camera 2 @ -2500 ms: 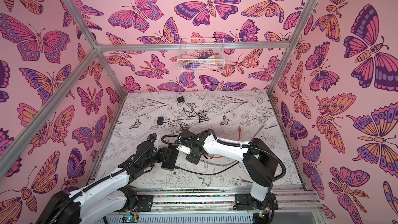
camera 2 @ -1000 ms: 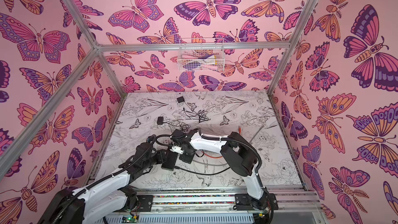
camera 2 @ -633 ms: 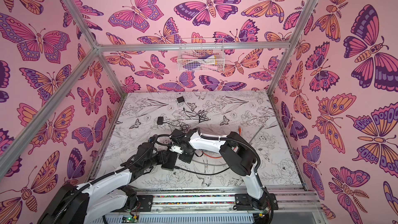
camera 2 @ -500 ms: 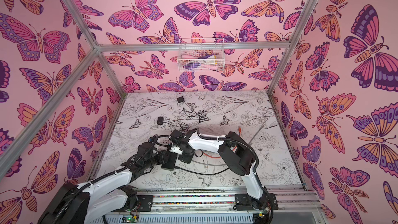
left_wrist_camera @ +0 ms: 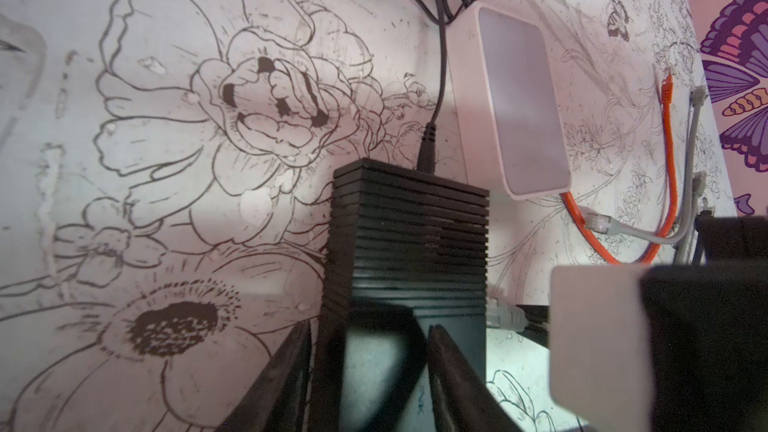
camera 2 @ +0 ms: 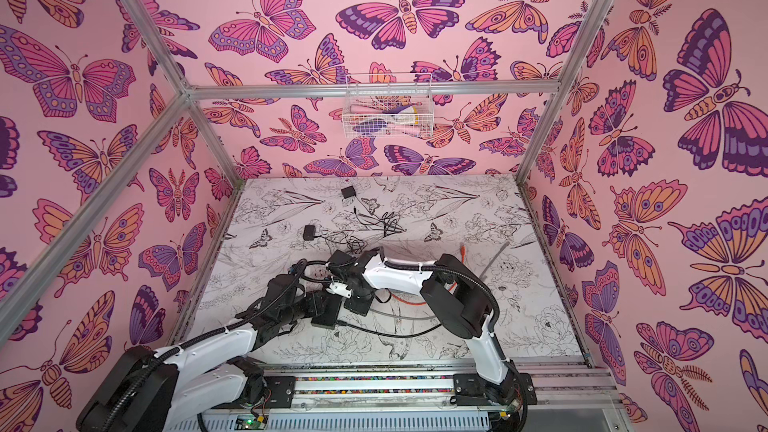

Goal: Insert the plug into the switch port

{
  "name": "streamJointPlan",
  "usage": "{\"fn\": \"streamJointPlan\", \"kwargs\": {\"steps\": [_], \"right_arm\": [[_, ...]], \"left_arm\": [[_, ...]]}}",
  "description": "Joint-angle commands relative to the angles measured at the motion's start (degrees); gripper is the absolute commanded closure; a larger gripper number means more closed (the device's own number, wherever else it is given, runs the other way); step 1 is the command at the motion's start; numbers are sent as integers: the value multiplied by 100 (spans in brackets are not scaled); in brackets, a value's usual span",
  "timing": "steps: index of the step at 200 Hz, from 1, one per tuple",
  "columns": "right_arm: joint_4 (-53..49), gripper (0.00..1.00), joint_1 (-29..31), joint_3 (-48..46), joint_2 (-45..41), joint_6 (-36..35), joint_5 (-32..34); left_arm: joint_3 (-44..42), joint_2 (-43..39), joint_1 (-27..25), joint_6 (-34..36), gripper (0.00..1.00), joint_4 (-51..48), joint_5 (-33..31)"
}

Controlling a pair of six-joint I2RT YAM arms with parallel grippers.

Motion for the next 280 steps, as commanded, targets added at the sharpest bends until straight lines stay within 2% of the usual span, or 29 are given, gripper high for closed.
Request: {"fn": "streamJointPlan", "kwargs": {"steps": [1, 101, 164, 232, 280], "right_arm": [[-100, 100, 34, 258, -43, -104, 19], [35, 100, 111, 193, -72, -168, -226], [337, 100, 137, -116, -276, -174, -119], [595, 100, 135, -313, -556, -346, 341], [826, 100, 137, -329, -565, -333, 257]], "left_arm": [[-131, -57, 40, 100, 52, 61, 54], [-102, 63, 40, 160, 53, 61, 203], [-15, 184, 40, 256, 53, 61, 341], [33, 321, 40, 362, 55, 61, 589], [77, 439, 40, 419, 56, 56, 772]]}}
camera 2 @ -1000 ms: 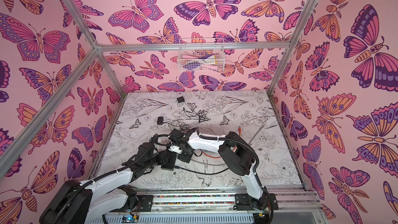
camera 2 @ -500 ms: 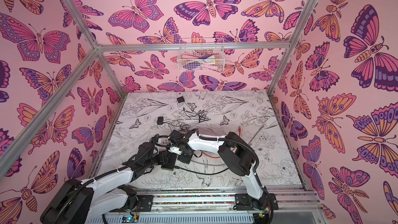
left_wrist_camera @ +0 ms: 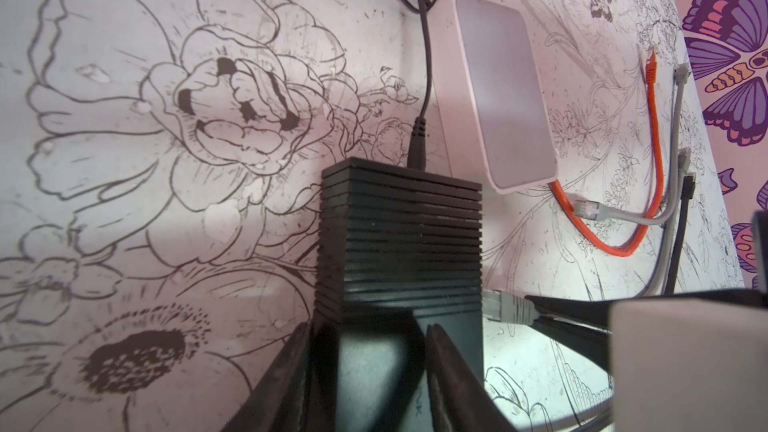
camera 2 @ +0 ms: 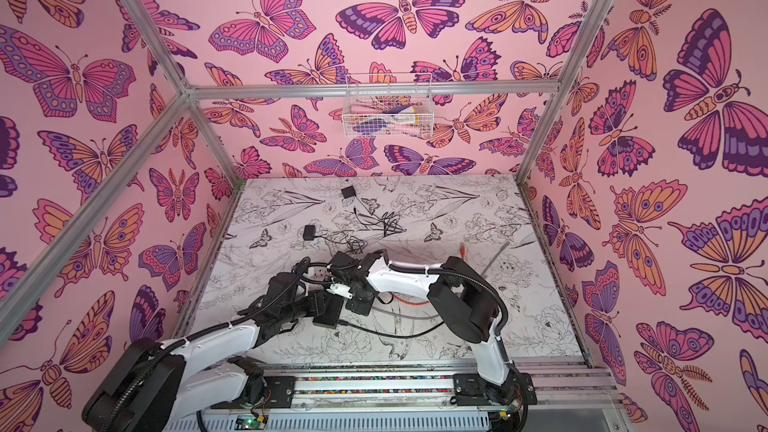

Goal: Insert the plug into the switch port

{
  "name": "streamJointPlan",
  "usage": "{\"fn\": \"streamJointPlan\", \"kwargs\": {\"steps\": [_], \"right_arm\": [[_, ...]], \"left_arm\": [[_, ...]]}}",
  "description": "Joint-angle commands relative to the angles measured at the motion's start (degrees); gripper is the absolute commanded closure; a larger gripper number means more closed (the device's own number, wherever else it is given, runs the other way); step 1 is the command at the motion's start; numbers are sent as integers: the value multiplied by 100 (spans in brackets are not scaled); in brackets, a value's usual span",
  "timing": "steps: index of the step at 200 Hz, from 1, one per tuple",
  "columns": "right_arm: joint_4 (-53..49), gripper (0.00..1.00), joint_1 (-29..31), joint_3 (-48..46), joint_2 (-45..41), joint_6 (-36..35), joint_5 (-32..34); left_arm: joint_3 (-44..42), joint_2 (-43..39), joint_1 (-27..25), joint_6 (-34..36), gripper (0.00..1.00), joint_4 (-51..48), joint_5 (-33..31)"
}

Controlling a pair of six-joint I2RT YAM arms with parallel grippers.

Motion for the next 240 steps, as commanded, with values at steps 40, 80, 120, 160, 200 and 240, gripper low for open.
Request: {"fn": "streamJointPlan", "kwargs": {"steps": [40, 80, 120, 160, 200, 240], "right_arm": [[913, 100, 52, -29, -285, -210, -50], [1222, 100, 45, -64, -321, -345, -177], [1435, 100, 24, 17, -256, -567, -131], [1636, 100, -85, 150, -20, -771, -96], [1819, 100, -281, 20, 33, -1260, -174], [1893, 100, -469, -237, -110, -1699, -262]], "left_arm": [[14, 132, -19, 169, 58, -149, 492], [40, 225, -32, 218, 59, -149, 614], [51, 306, -32, 257, 58, -145, 682], [80, 397, -36, 308, 59, -101, 829], [64, 340, -41, 328, 59, -98, 894], [64, 289, -32, 205, 53, -192, 643]]}}
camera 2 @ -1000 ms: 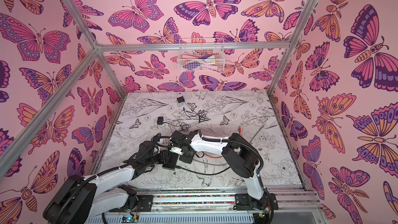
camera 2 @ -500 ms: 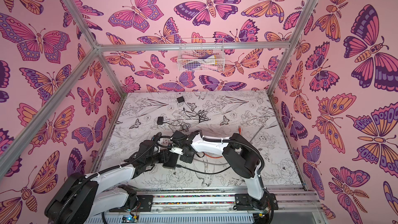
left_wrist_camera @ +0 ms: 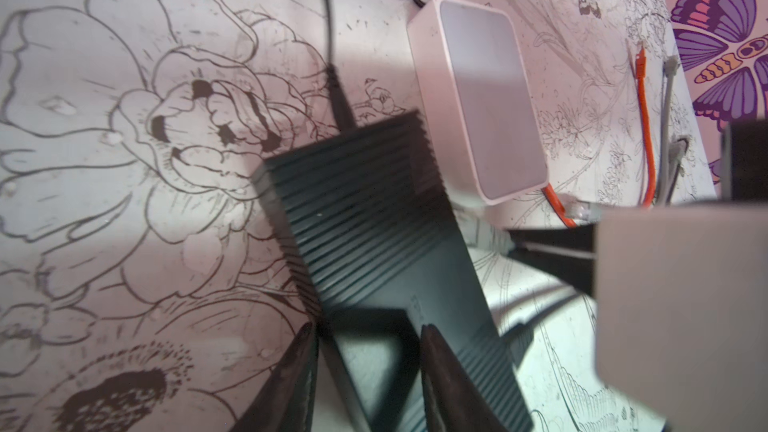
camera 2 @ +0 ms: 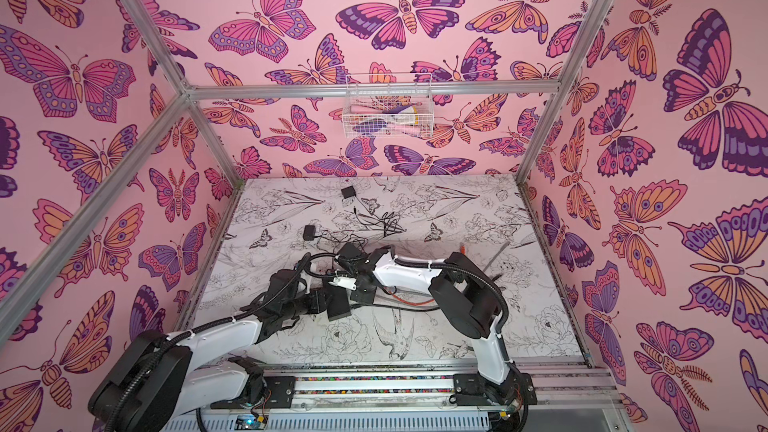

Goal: Insert the plug into the switch port

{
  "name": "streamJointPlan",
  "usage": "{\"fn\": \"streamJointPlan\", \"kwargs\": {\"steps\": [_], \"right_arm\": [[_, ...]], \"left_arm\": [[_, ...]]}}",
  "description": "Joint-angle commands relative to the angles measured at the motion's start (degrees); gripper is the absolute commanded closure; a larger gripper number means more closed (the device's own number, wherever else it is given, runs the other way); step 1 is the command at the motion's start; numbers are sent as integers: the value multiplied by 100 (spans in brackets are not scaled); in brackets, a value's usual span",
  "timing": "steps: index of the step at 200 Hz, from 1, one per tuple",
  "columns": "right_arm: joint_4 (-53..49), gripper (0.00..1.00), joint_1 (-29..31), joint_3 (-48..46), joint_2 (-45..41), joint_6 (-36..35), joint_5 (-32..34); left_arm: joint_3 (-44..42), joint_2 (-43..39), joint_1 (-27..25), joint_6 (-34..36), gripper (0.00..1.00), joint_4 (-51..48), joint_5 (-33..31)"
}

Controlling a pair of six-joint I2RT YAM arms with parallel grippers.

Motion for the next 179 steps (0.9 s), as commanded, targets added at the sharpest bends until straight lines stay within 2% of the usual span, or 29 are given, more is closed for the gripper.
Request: {"fn": "streamJointPlan", "kwargs": {"steps": [1, 37, 60, 94, 133, 152, 179], "right_arm": [[930, 100, -16, -22, -126, -506, -377], [955, 100, -12, -353, -348, -318, -511], [901, 100, 5, -610, -494, -134, -554], [1144, 100, 147, -1171, -882, 71, -565], [1140, 100, 454, -1311, -983, 278, -629], [1091, 100, 498, -1309, -924, 343, -489], [992, 100, 490, -1373, -924, 400, 199]], "left_arm": [[-48, 21, -91, 21, 52, -350, 374], [118, -94, -83, -52, 40, -707, -40], [162, -323, -73, -83, 37, -844, -342], [438, -392, 12, 54, 36, -979, -551], [850, 207, 111, 264, 36, -970, -296], [1006, 605, 107, 290, 36, -970, -190], [961, 643, 119, 280, 37, -970, -206]]}}
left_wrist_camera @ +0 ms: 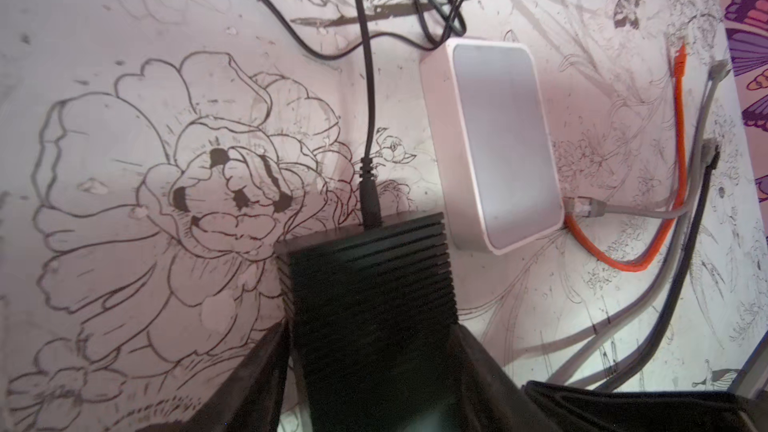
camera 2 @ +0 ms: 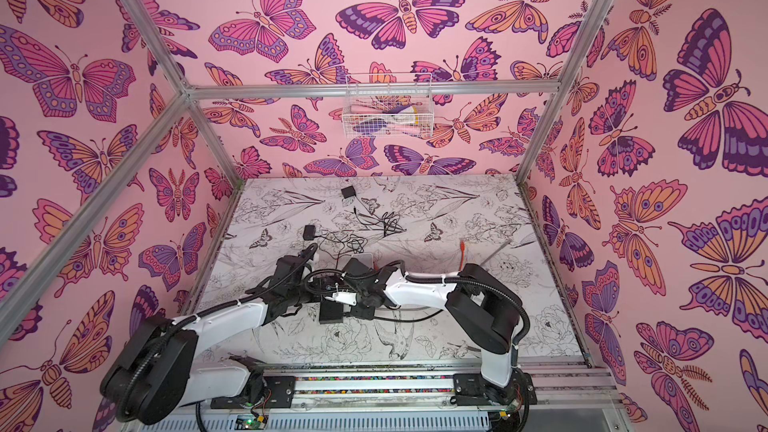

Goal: Insert the plug into the switch port

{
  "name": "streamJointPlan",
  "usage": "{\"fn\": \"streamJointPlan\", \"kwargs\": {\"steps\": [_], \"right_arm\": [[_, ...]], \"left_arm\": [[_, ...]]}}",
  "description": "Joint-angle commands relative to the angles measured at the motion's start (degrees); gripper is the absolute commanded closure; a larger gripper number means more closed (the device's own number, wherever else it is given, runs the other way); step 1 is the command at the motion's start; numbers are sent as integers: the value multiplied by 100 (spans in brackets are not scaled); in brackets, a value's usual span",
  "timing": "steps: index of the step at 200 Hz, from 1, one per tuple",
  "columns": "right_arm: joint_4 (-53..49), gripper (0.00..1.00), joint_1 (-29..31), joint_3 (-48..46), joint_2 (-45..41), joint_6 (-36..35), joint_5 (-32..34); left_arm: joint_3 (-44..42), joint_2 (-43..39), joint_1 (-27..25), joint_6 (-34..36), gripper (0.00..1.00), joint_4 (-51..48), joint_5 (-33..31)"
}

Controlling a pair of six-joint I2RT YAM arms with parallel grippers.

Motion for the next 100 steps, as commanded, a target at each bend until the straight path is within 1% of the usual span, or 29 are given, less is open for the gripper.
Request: {"fn": "streamJointPlan", "kwargs": {"steps": [1, 24, 29, 34, 49, 68, 73, 100], "right_arm": [[-75, 100, -5, -74, -56, 142, 559], [-38, 100, -83, -213, -237, 179, 814], [-4, 100, -105, -240, -272, 196, 852], [18, 100, -118, -260, -310, 214, 880], [21, 100, -141, -265, -352, 235, 927], [1, 100, -135, -252, -311, 259, 858], [3, 100, -137, -259, -305, 267, 826], [-40, 100, -81, -279, -257, 302, 552]], "left_arm": [[-10, -13, 41, 103, 37, -122, 75], [-185, -242, 63, 101, 37, -122, -92], [-215, -246, 74, 108, 37, -122, -96], [-237, -480, 82, 102, 37, -121, -93], [-223, -505, 99, 147, 37, -111, -23], [-78, -363, 103, 196, 38, -121, 83], [-30, -115, 103, 205, 38, -122, 110], [204, 319, 103, 268, 38, -122, 218]]}}
